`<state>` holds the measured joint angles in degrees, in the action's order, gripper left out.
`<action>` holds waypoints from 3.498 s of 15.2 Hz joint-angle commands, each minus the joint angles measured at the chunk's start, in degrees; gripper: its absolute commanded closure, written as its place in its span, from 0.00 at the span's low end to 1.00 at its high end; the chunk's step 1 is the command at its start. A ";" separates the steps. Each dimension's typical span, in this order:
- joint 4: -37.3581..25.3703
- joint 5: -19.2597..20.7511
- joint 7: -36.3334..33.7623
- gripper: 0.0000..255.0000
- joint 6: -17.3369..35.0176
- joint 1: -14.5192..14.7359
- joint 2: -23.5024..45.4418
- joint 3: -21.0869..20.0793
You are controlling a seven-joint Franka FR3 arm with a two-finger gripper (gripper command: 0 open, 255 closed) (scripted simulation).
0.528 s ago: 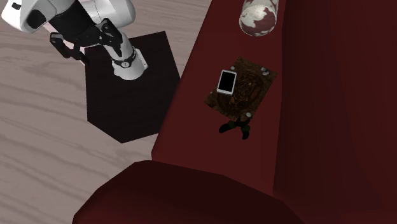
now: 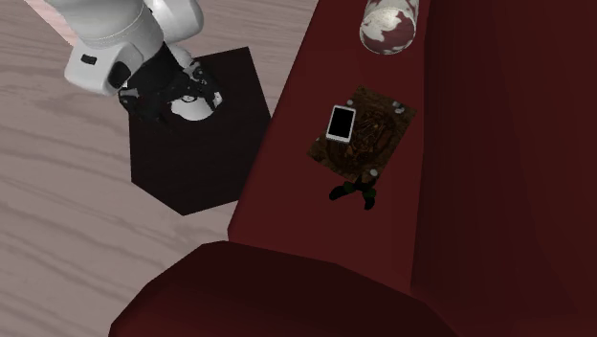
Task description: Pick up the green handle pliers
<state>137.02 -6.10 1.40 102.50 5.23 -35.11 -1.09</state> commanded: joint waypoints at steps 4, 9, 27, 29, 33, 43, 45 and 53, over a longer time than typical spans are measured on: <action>-2.91 -0.80 3.27 0.00 6.94 2.98 9.61 -2.09; -7.26 -0.99 6.10 0.00 12.20 5.55 19.00 -4.45; -30.68 6.08 12.18 0.00 21.57 14.73 51.63 -12.64; -31.72 6.73 12.36 0.00 22.33 15.34 53.47 -12.85; -30.53 7.10 12.25 0.00 24.94 15.49 54.93 -12.68; -29.98 7.37 12.21 1.00 26.59 15.56 56.05 -12.54; -29.99 7.37 12.21 1.00 26.58 15.56 56.05 -12.54; -31.54 6.78 12.34 1.00 22.71 15.37 53.67 -12.82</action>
<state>105.82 0.77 13.66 125.85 20.66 18.88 -13.89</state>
